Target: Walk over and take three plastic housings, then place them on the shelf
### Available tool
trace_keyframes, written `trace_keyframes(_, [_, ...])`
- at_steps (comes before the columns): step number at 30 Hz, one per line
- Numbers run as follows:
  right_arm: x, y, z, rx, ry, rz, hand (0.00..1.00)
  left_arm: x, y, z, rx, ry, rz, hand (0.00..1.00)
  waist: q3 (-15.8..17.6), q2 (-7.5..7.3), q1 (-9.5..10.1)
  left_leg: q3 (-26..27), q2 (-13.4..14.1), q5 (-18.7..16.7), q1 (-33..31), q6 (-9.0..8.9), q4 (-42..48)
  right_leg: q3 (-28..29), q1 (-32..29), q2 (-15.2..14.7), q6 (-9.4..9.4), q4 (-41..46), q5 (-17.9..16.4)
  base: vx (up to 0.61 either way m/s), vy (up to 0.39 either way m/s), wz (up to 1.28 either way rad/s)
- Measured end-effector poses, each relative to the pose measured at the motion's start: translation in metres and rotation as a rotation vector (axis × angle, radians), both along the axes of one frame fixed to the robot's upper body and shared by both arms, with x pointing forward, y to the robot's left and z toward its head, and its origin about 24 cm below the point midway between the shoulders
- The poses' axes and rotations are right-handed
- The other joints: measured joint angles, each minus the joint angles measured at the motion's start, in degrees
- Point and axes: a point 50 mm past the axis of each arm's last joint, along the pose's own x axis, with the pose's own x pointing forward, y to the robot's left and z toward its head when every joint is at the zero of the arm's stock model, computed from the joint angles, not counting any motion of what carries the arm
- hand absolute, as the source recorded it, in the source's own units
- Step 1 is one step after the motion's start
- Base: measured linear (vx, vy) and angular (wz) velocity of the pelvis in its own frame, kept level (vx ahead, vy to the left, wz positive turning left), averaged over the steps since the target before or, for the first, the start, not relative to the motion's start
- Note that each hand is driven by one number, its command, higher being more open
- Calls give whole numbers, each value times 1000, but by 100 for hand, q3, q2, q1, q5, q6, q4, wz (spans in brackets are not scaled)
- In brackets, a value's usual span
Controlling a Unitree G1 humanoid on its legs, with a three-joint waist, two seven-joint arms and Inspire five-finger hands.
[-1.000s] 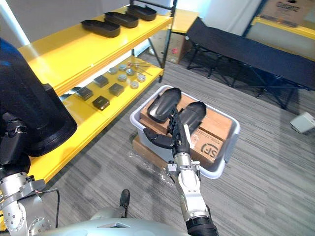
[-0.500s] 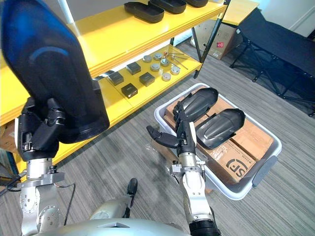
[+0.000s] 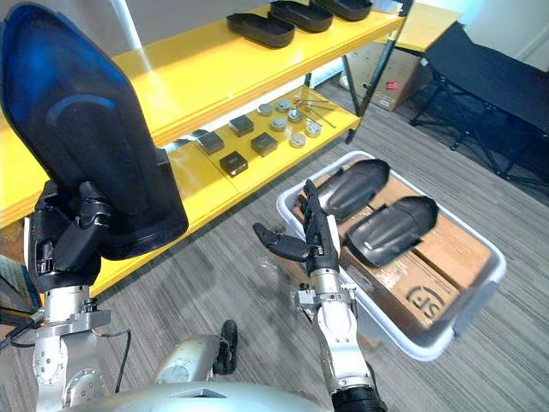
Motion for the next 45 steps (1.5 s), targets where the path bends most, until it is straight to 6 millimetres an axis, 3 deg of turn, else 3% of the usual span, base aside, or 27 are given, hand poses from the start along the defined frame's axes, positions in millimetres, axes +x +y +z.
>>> trace_keyframes(1, [0, -1, 0, -3, 1, -2, 100, 0, 2, 1, 15, -3, -2, 0, 11, -20, -34, -76, -94, -43, 218, 48, -198, 351, -446, -202, -451, 879, 608, 210, 228, 30])
trace_keyframes(2, [0, 0, -1, 2, 2, -3, 100, -1, 3, 2, 23, -2, 2, 0, 11, -36, -76, -129, -129, -55, 333, 66, -302, 638, -623, -203, -300, 1220, 919, 267, 201, 27])
trace_keyframes(3, [1, 3, 0, 12, -4, -1, 100, -1, 5, 3, 28, -2, 12, 0, 9, -43, -144, -239, -161, -77, 479, 107, -419, 977, -886, -89, -100, 1647, 771, 325, 134, 32])
trace_keyframes(4, [1, 3, 2, 17, -24, 1, 100, 0, 7, 3, 22, 2, 32, 0, 31, -5, -226, -398, -163, -100, 761, 151, -616, 1142, -1227, 203, 87, 1896, 355, 388, 155, 31])
trace_keyframes(5, [1, 3, 3, 17, -31, 1, 100, 0, 8, 3, 19, 1, 38, 0, 44, 17, -260, -466, -162, -85, 883, 132, -702, 1141, -1329, 315, 109, 1848, 191, 394, 125, 40])
trace_keyframes(7, [2, -1, 9, 12, -61, -3, 100, 6, 9, 8, 26, -17, 40, 0, 77, 88, -385, -772, -157, -80, 1311, 101, -1015, 1136, -1861, 887, 129, 970, -124, 321, 68, 58])
trace_keyframes(9, [3, -6, 17, -3, -94, -1, 100, 12, 10, 14, 50, -39, 31, 0, 77, 101, -467, -931, -169, -101, 1455, 79, -1069, 1396, -2200, 1175, 362, 107, 20, 325, 11, 68])
trace_keyframes(10, [4, -10, 23, -22, -115, 4, 100, 16, 12, 17, 66, -47, 31, 0, 80, 110, -493, -1076, -217, -153, 1628, 38, -1086, 1575, -2311, 1331, 615, -577, 227, 336, -20, 90])
trace_keyframes(12, [4, -16, 30, -53, -141, 15, 100, 19, 14, 20, 97, -50, 41, 0, 55, 74, -587, -1438, -332, -266, 1944, -48, -1145, 1721, -2251, 1366, 570, -987, 605, 379, -92, 105])
trace_keyframes(14, [7, -24, 37, -88, -169, 15, 100, 22, 13, 23, 98, -64, 43, 0, -106, 9, -587, -1735, -386, -520, 2067, -149, -1112, 1602, -1982, 1441, 408, -1584, 1326, 442, -167, 102])
trace_keyframes(15, [9, -25, 40, -98, -179, 24, 100, 21, 14, 23, 97, -63, 52, 0, -125, -15, -549, -1766, -405, -657, 2056, -158, -1001, 1532, -1853, 1454, 337, -1740, 1516, 371, -187, 55])
trace_keyframes(16, [14, -28, 46, -122, -199, 37, 100, 22, 15, 17, 67, -40, 74, 0, -140, 179, -452, -1531, -156, -1205, 1946, -154, -573, 1337, -1598, 1584, 237, -1960, 1553, 310, -179, 75])
trace_keyframes(17, [16, -33, 49, -135, -208, 31, 100, 24, 13, 10, 50, -6, 70, 0, -197, 347, -556, -834, 430, -1462, 1676, -424, -18, 1069, -1377, 1658, 131, -2087, 1455, 296, -185, 87])
trace_keyframes(18, [17, -37, 50, -142, -209, 27, 100, 25, 12, 7, 41, 9, 64, 0, -200, 402, -571, -773, 568, -1454, 1617, -533, 184, 1013, -1289, 1701, 136, -2110, 1427, 284, -140, 89])
trace_keyframes(20, [21, -45, 51, -163, -199, 19, 100, 28, 10, -4, 16, 70, 42, 0, -162, 420, -558, -522, 667, -1482, 1291, -738, 1174, 999, -795, 1675, 142, -2436, 1413, 244, -46, 49])
trace_keyframes(21, [22, -49, 52, -163, -204, -3, 100, 29, 8, -9, 13, 98, 24, 0, -103, 321, -548, -218, 736, -1598, 1198, -606, 1231, 977, -427, 1547, 216, -2645, 1368, 215, 24, 53])
trace_keyframes(23, [23, -57, 58, -163, -241, -47, 100, 30, 5, -10, 16, 99, 0, 0, -49, 243, -560, -84, 914, -1541, 896, -676, 1009, 906, -133, 1357, 334, -2834, 1301, 203, 65, 40])
trace_keyframes(24, [22, -63, 62, -165, -261, -83, 100, 30, 2, -10, 22, 97, -18, 0, -32, 244, -562, -136, 1109, -1365, 627, -825, 820, 839, 25, 1274, 452, -2940, 1277, 177, 149, 23])
trace_keyframes(25, [20, -69, 63, -167, -280, -125, 100, 31, -1, -11, 31, 98, -33, 0, -66, 401, -569, -157, 1276, -823, 581, -957, 392, 784, 105, 1218, 695, -2937, 1262, 189, 266, 9])
trace_keyframes(26, [19, -72, 63, -169, -286, -144, 100, 30, -3, -12, 28, 101, -40, 0, -87, 447, -553, -37, 1371, -363, 612, -1012, 345, 817, 140, 1185, 804, -2928, 1188, 174, 321, -17])
trace_keyframes(27, [18, -72, 59, -138, -290, -194, 100, 30, -3, -11, 34, 101, -51, 0, -192, 383, -563, 177, 1170, -269, 712, -781, 296, 976, 154, 945, 909, -2921, 1160, 175, 345, -22])
trace_keyframes(28, [18, -70, 59, -121, -302, -212, 100, 31, -2, -8, 46, 88, -54, 0, -235, 272, -579, 300, 1004, -266, 722, -698, 174, 1046, 62, 764, 946, -2922, 1184, 163, 289, -18])
trace_keyframes(31, [16, -67, 58, -79, -320, -258, 100, 37, -2, 5, 88, 48, -82, 0, -165, 139, -601, 550, 804, -289, 759, -493, 105, 1073, -24, 559, 980, -3009, 1480, 146, 253, -19])
trace_keyframes(37, [1, -62, 69, -57, -378, -291, 100, 55, -13, 16, 129, 41, -176, 0, -172, 134, -765, 692, 775, -243, 1034, -506, -257, 1090, -42, 575, 1019, -3040, 1636, 37, 21, -17])
trace_keyframes(42, [-7, -64, 79, -114, -397, -298, 100, 93, -52, 34, 142, 60, -340, 0, -184, 111, -1084, 1014, 885, -216, 1022, -564, -353, 1365, -267, 679, 946, -3139, 1591, -41, -27, -38])
trace_keyframes(43, [-9, -64, 75, -123, -366, -291, 100, 110, -61, 33, 136, 102, -341, 0, -202, 88, -1208, 1149, 941, -222, 1024, -589, -340, 1496, -347, 730, 947, -3154, 1595, -36, -17, -45])
trace_keyframes(45, [-10, -63, 70, -124, -338, -282, 100, 127, -60, 27, 119, 169, -286, 0, -241, 51, -1388, 1273, 1013, -223, 1027, -619, -338, 1643, -432, 788, 984, -3189, 1625, -43, -24, -50])
